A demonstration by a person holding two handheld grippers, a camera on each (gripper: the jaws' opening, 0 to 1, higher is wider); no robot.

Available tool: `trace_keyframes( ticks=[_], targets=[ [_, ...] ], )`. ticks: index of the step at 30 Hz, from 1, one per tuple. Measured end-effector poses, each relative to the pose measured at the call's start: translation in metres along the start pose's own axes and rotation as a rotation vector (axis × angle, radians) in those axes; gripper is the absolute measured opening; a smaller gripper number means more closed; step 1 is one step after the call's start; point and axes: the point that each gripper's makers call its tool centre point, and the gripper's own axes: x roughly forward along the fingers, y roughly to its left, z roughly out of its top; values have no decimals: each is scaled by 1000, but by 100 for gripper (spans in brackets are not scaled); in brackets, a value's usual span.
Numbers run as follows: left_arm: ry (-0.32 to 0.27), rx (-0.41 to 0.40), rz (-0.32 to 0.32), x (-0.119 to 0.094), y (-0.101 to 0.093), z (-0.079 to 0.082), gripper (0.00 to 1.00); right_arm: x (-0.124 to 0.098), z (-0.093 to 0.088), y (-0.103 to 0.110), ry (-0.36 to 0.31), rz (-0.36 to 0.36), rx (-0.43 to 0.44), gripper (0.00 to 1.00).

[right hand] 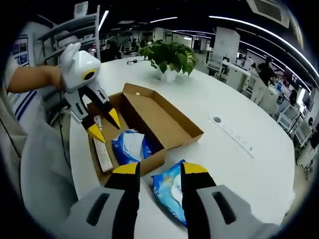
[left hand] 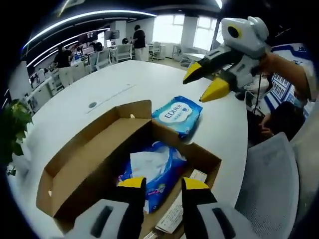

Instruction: Operate the shoe box by opening the lid, removing the specified soft item, and placing it in the target area until the item is outside and the box remains undamaged.

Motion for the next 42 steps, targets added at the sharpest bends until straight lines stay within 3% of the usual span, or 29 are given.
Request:
trace_keyframes(
  ticks=[16,23,29,33,42],
  targets=[
    [65,104,-85,24,1,-5,18,48,4,20,83,91,-97,27],
    [117,124,-119,37,0,-10,13,65,0,28,121,126,-122,25],
    [154,193,-136,47,-1,-17,13,84,-7,32,161,148,-134,23],
    [184,223,-139,49,1,-23,2,97,-7,34,183,154,-142,21],
    [162,149,-153,45,2,-28,0,121,-18,32,255,152,-180,13]
  ],
)
